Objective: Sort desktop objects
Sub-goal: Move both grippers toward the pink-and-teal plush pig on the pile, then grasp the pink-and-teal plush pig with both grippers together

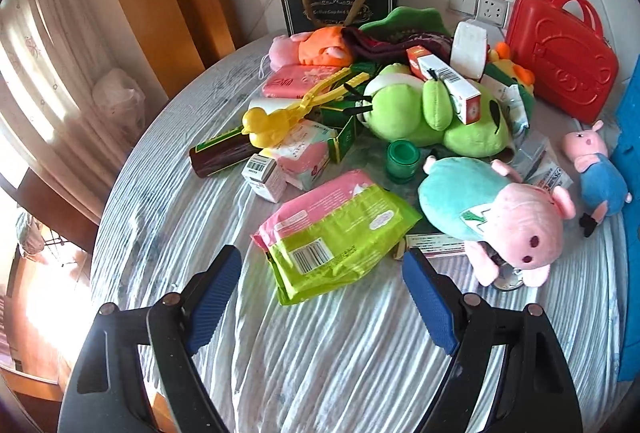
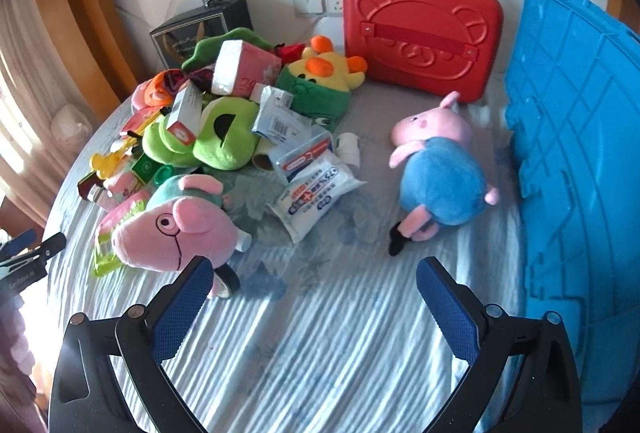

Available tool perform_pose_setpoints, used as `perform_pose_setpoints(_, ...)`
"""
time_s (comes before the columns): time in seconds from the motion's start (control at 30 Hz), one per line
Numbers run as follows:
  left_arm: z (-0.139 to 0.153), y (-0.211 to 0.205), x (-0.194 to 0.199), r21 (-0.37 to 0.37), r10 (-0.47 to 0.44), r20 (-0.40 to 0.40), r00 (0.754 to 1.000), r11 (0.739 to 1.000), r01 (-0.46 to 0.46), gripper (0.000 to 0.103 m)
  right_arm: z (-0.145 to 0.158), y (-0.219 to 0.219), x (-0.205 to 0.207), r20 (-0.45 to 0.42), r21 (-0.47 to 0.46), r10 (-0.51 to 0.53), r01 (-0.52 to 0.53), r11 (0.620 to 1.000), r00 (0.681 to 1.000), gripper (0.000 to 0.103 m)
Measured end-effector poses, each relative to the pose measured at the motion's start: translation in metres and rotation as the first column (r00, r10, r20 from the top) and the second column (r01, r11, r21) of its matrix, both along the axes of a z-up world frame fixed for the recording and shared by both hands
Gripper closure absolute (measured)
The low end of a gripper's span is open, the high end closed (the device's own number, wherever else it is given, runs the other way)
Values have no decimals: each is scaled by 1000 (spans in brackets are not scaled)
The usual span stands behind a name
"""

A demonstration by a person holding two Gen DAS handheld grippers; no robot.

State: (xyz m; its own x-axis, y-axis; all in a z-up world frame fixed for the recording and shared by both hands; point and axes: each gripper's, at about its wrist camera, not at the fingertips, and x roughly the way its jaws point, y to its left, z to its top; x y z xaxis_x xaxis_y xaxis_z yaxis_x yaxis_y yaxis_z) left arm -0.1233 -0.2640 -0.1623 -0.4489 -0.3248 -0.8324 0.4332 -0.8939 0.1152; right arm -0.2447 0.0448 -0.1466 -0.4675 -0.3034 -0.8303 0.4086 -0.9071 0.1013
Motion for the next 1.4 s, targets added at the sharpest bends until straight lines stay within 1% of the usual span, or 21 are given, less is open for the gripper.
perform_pose_setpoints(0.13, -13, -21, -9, 21, -26, 12, 1000, 999, 26, 20, -5, -21, -6, 17, 9, 13, -13, 1000, 1000, 0)
perform_pose_setpoints(0.2, -17, -27, -18, 47, -66, 6, 998, 997, 66, 20, -7, -30, -5, 28, 11, 1, -1, 1000, 1000, 0)
perform_pose_setpoints(0.33, -26, -32, -41, 59, -169, 12, 986, 984, 168, 20, -5, -49, -1, 46, 4, -54, 54, 999, 998, 0)
perform_pose_setpoints(0.43, -34, -36, -57, 85, -245, 15, 969, 966, 243, 20, 0, -72, 8, 42, 4, -72, 72, 997, 997, 0)
perform_pose_setpoints(0.53, -42, -36, -69, 107, -318, 22, 948, 943, 314, 20, -2, -103, 21, 52, 16, -59, 58, 998, 997, 0)
perform_pose_setpoints(0.67, -50, -30, -81, 129, -393, 29, 919, 913, 387, 20, -22, -140, 34, 102, 61, -34, 28, 998, 994, 0)
perform_pose_setpoints(0.73, -52, -25, -85, 135, -422, 26, 906, 900, 415, 20, -37, -151, 35, 129, 84, -10, -1, 996, 992, 0)
perform_pose_setpoints(0.77, -54, -20, -88, 140, -439, 25, 898, 891, 432, 20, -44, -154, 33, 129, 104, -16, 2, 995, 992, 0)
perform_pose_setpoints(0.8, -55, -15, -91, 145, -455, 24, 890, 882, 447, 20, -51, -152, 28, 127, 135, -39, 22, 991, 991, 0)
perform_pose_setpoints(0.9, -62, 4, -104, 182, -488, 17, 873, 860, 477, 20, -58, -130, 1, 117, 102, -114, 102, 990, 987, 0)
perform_pose_setpoints(0.97, -64, 16, -117, 196, -487, 10, 873, 857, 476, 20, -58, -112, -23, 70, 138, -193, 182, 974, 979, 0)
perform_pose_setpoints(1.0, -64, 22, -125, 199, -487, 3, 873, 856, 477, 20, -59, -102, -36, 62, 138, -220, 210, 968, 973, 0)
perform_pose_setpoints(1.07, -61, 34, -140, 202, -484, -12, 875, 856, 476, 20, -61, -84, -61, 86, 108, -248, 238, 965, 965, 0)
perform_pose_setpoints(1.1, -59, 41, -148, 209, -489, -21, 872, 851, 482, 20, -62, -77, -70, 96, 100, -258, 248, 963, 961, 0)
perform_pose_setpoints(1.13, -57, 48, -153, 219, -497, -27, 867, 844, 490, 20, -62, -71, -76, 100, 96, -265, 256, 962, 959, 0)
perform_pose_setpoints(1.17, -57, 55, -156, 232, -516, -25, 856, 830, 507, 20, -61, -65, -79, 103, 82, -268, 260, 962, 958, 0)
perform_pose_setpoints(1.23, -62, 68, -159, 255, -563, -10, 826, 798, 547, 20, -58, -54, -80, 124, 23, -265, 264, 964, 956, 0)
perform_pose_setpoints(1.27, -68, 74, -160, 246, -573, 8, 820, 795, 554, 20, -57, -49, -78, 143, -17, -258, 263, 965, 956, 0)
perform_pose_setpoints(1.3, -74, 79, -161, 226, -575, 31, 818, 801, 554, 20, -58, -46, -76, 162, -52, -242, 253, 966, 957, 0)
perform_pose_setpoints(1.33, -79, 81, -162, 213, -574, 46, 818, 805, 553, 20, -60, -46, -73, 178, -68, -226, 241, 968, 958, 0)
perform_pose_setpoints(1.4, -81, 83, -162, 203, -571, 54, 819, 810, 550, 20, -66, -50, -68, 206, -65, -200, 217, 974, 958, 0)
